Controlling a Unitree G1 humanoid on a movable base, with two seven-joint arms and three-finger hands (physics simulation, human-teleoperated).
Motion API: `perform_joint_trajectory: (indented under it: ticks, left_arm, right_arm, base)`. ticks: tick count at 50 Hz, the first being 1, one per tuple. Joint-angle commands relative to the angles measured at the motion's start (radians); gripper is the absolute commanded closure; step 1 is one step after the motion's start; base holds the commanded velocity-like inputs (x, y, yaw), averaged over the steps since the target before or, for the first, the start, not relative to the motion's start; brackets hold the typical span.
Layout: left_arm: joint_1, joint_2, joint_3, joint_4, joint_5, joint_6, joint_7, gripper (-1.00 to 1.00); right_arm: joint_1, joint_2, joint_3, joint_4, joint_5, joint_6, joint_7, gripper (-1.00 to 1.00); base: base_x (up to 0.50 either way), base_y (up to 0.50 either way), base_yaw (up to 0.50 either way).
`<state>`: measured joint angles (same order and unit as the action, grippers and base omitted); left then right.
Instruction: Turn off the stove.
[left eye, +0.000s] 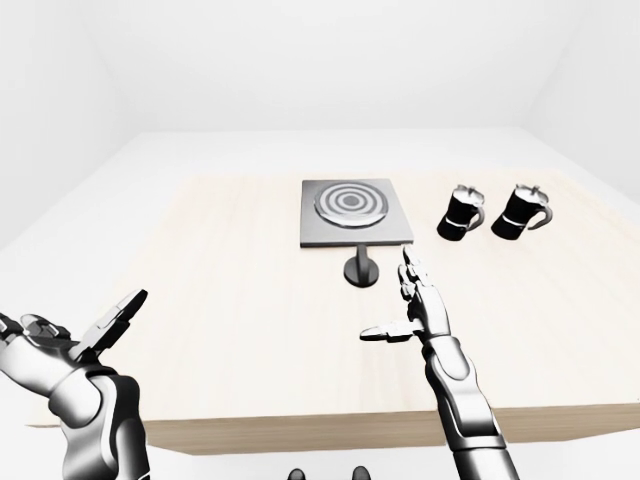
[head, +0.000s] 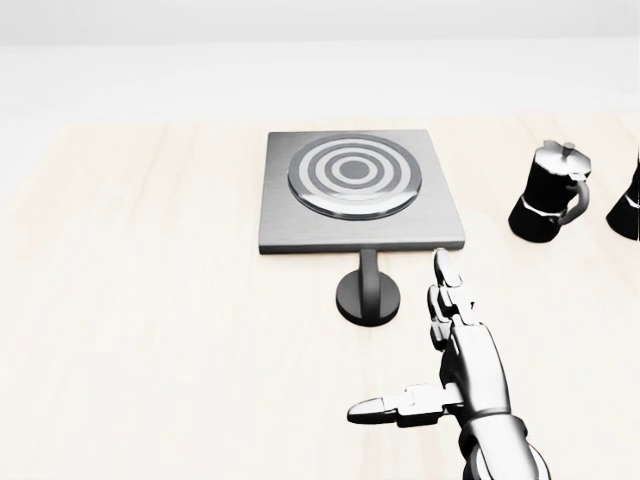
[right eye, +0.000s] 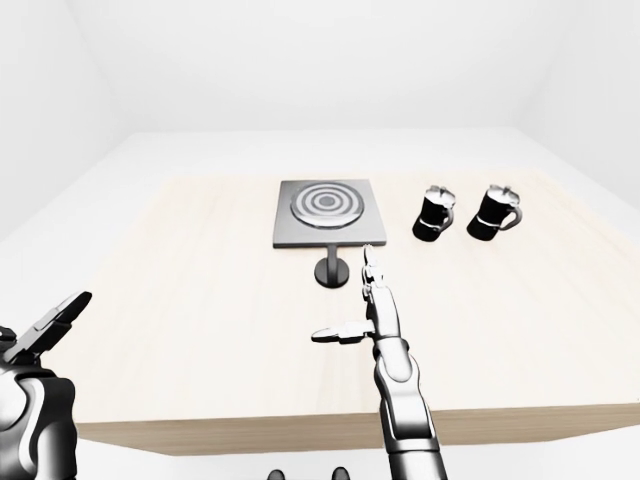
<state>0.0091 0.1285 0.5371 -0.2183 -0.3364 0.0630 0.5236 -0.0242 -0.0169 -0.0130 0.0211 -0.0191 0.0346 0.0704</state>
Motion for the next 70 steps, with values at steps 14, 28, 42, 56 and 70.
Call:
perform_joint_trajectory:
  ticks: [14,28,42,56,70]
  left_arm:
    - [-0.006,0.007,0.0,0.005,-0.011,0.001,0.0,-1.0]
    - [-0.01,0.007,-0.001,0.01,-0.007,0.007,0.0,-1.0]
    - [-0.016,0.014,-0.002,0.012,-0.007,0.024,0.0,-1.0]
    - [-0.018,0.013,-0.006,0.027,0.0,0.009,0.0,-1.0]
    - [-0.017,0.013,-0.007,0.026,-0.001,0.009,0.0,-1.0]
  right_arm:
    - [0.0,0.001,0.001,0.001,0.0,0.001,0.0,-1.0]
    - [-0.006,0.003,-0.006,0.014,0.021,0.006,-0.003,-1.0]
    - [-0.088,0.0,-0.032,0.213,0.104,0.04,-0.007,-1.0]
    - [-0.104,-0.004,-0.018,0.211,0.089,0.053,-0.019,-1.0]
    - [-0.103,-0.003,-0.019,0.212,0.089,0.053,-0.016,-1.0]
  base:
    - [0.5,0.0,0.0]
    - [0.39,0.0,0.0]
    - [0.0,0.0,0.0]
    - [0.0,0.0,0.0]
    - [0.0,0.0,0.0]
